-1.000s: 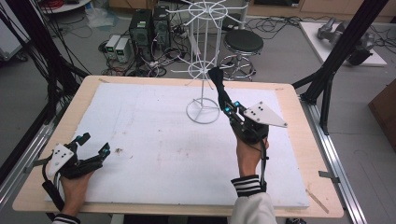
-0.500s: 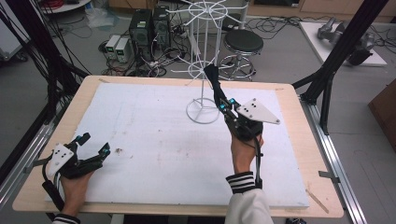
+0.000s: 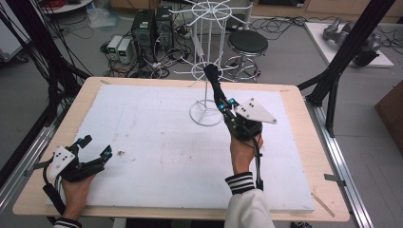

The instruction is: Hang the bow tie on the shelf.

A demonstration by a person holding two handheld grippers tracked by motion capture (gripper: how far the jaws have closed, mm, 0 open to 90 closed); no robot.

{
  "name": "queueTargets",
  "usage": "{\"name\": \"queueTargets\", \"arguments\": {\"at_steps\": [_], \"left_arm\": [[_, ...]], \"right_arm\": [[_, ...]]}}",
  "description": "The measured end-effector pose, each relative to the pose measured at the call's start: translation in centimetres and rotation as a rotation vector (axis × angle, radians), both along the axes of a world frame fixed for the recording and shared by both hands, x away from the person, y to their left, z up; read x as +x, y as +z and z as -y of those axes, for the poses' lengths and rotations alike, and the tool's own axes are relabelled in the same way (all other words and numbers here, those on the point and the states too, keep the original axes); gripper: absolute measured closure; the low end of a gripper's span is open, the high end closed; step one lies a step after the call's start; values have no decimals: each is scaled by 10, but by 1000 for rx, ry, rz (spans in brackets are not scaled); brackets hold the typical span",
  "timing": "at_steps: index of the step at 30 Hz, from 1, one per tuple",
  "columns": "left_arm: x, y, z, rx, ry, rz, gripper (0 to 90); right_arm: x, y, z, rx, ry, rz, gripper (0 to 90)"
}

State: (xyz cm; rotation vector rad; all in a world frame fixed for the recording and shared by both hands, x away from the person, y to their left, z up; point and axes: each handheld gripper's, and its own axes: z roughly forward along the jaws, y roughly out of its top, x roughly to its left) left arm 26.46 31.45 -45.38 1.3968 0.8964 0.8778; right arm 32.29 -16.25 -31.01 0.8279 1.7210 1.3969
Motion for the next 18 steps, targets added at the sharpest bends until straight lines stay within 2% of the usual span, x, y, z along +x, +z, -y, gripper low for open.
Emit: {"name": "queueTargets", "arguments": {"at_steps": [18], "left_arm": [[0,0,-1,3,-1,-1,160]], "right_arm": [[10,-7,-11,-26,-3,-25,867]]}}
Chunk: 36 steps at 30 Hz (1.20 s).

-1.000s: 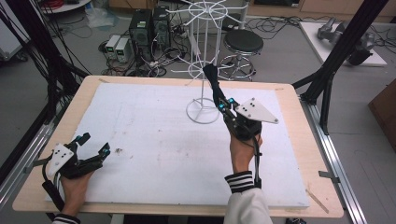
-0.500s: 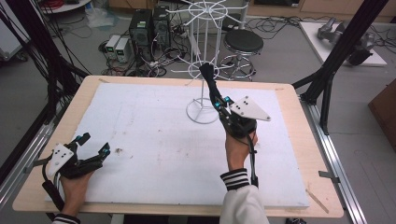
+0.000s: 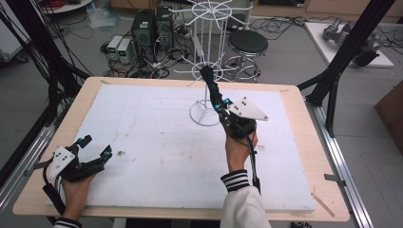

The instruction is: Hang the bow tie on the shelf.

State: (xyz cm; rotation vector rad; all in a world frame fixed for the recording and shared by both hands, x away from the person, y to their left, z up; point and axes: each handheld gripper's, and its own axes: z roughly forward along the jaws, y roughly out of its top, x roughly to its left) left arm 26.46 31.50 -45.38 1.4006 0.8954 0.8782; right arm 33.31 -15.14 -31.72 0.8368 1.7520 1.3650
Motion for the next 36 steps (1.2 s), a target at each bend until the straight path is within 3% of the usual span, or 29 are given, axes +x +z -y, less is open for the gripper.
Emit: {"name": "queueTargets", "arguments": {"at_steps": [5,29,36], "left_arm": [[0,0,0,-1,0,0,160],[0,0,0,0,1,1,160],[1,0,0,-1,4,-6,160]], "right_arm": [[2,-2,-2,-31,-5,-8,866],[13,-16,1,-33,-7,-75,855],[17,-20,4,-44,5,-124,814]]}}
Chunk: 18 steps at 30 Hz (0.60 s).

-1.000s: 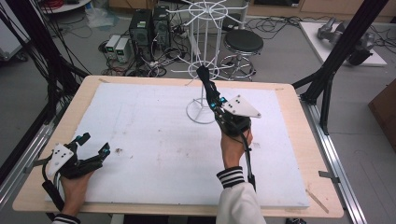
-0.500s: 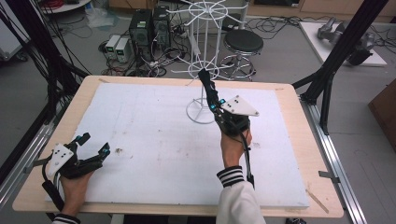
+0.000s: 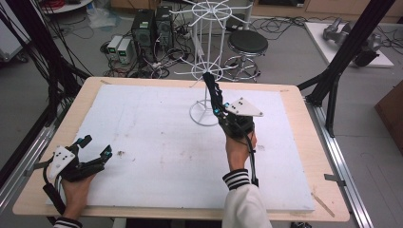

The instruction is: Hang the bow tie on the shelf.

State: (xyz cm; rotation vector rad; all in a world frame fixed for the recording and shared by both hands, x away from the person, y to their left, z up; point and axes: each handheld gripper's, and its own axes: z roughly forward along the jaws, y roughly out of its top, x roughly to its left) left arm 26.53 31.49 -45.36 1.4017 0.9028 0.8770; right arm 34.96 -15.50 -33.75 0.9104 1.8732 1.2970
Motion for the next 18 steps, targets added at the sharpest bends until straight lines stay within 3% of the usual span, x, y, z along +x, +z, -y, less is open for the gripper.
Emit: {"name": "queueTargets", "arguments": {"at_steps": [5,7,8,12,13,16,18], "left_arm": [[0,0,1,1,3,0,160],[0,0,1,4,2,0,160],[0,0,1,5,3,1,160],[0,0,1,4,3,1,160],[0,0,0,1,3,-2,160],[0,0,0,0,3,0,160],[-1,0,1,7,1,3,160]], "right_arm": [[4,-2,3,6,10,-20,741],[4,-3,3,8,9,-33,623],[4,-3,3,8,9,-33,623],[0,-2,1,7,-14,-38,242],[0,-2,1,7,-14,-38,242],[-8,-1,5,25,-11,-23,119],[-17,-2,12,58,0,-8,116]]}}
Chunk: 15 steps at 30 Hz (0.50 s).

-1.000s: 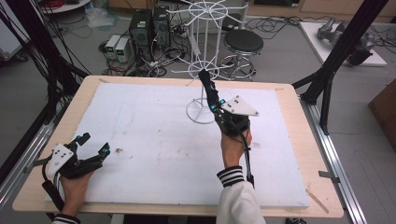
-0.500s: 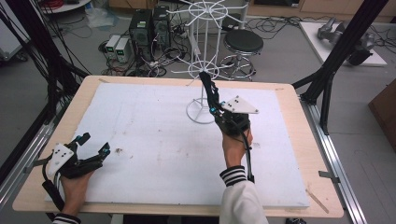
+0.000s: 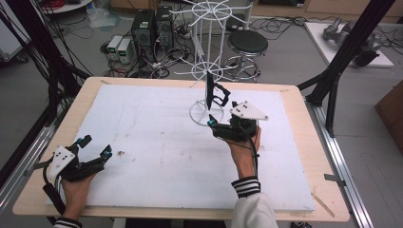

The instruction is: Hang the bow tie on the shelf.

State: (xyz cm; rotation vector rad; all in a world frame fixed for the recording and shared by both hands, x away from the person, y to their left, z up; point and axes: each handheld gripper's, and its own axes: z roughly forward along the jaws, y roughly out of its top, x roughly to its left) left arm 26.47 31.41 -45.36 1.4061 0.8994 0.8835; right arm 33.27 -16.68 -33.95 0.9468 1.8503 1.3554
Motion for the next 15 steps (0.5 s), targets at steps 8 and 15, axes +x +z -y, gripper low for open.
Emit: {"name": "queueTargets", "arguments": {"at_steps": [8,15], "left_arm": [[1,0,0,-4,-1,-10,160],[0,0,0,2,1,-3,160]], "right_arm": [[-53,-26,60,101,-21,74,109],[-87,-66,106,150,-82,144,109]]}}
